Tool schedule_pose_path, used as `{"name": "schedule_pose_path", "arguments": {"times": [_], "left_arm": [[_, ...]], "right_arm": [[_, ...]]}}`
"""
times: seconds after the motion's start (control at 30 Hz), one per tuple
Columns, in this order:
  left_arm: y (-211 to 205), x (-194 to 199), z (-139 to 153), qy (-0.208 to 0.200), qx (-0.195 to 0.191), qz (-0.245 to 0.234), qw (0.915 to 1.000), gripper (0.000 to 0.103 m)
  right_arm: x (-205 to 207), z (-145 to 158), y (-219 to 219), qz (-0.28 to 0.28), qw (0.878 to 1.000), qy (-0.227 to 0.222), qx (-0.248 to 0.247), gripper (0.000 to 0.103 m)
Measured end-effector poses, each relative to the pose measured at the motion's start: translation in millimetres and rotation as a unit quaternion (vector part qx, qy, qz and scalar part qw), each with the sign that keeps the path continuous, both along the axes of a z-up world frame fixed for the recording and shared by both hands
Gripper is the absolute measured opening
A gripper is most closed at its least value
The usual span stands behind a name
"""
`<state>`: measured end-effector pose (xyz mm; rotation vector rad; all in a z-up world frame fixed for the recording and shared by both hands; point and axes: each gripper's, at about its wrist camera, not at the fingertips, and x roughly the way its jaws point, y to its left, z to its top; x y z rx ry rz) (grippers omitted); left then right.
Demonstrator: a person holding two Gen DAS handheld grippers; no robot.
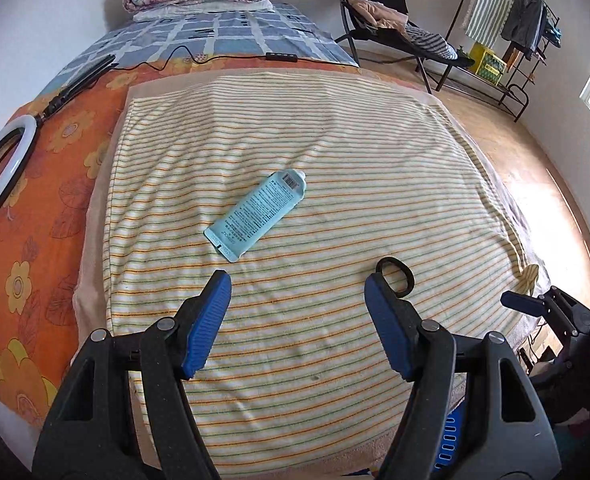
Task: Collect trash
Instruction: 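Move both tools back toward the blue tube and black ring, then grasp the light-blue tube with the left tool while the right tool grasps the black ring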
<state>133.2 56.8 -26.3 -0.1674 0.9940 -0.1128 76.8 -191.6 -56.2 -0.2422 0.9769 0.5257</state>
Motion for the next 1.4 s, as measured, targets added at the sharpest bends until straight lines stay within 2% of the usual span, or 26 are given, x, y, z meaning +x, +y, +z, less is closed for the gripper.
{"name": "schedule_pose_path", "arguments": {"times": [0.2, 0.43, 0.7, 0.73, 0.9, 0.97, 1.1, 1.23, 1.27, 1.4], "left_arm": [[6, 41, -16, 0.012, 0.016, 0.004, 0.9998, 0.071], [22, 78, -34, 0.026, -0.013, 0.036, 0.9989, 0.071], [28, 93, -55, 0.051, -0.027, 0.038, 0.9976, 0.071], [26, 92, -56, 0.053, -0.024, 0.034, 0.9977, 0.071], [1, 85, -56, 0.061, 0.024, -0.011, 0.9978, 0.056], [-9, 83, -57, 0.063, 0.051, -0.022, 0.9965, 0.045], [-27, 82, -60, 0.055, 0.108, -0.035, 0.992, 0.045], [-31, 84, -63, 0.055, 0.116, -0.029, 0.9913, 0.044], [-32, 84, -63, 0.056, 0.113, -0.029, 0.9916, 0.039], [-32, 84, -62, 0.053, 0.111, -0.028, 0.992, 0.036]], "right_arm": [[9, -4, 11, 0.017, 1.0, 0.003, 0.011, 0.084], [18, -9, 20, 0.025, 0.999, 0.019, 0.016, 0.078], [23, -17, 22, 0.031, 0.999, 0.033, 0.016, 0.073], [24, -18, 21, 0.029, 0.999, 0.035, 0.018, 0.072], [30, -19, 20, 0.023, 0.998, 0.044, 0.031, 0.07], [32, -19, 21, 0.023, 0.998, 0.042, 0.033, 0.07], [35, -19, 27, 0.027, 0.998, 0.04, 0.039, 0.069], [42, -23, 36, 0.034, 0.998, 0.039, 0.041, 0.061], [44, -24, 39, 0.034, 0.998, 0.042, 0.043, 0.06], [48, -27, 51, 0.036, 0.998, 0.029, 0.032, 0.059]]}}
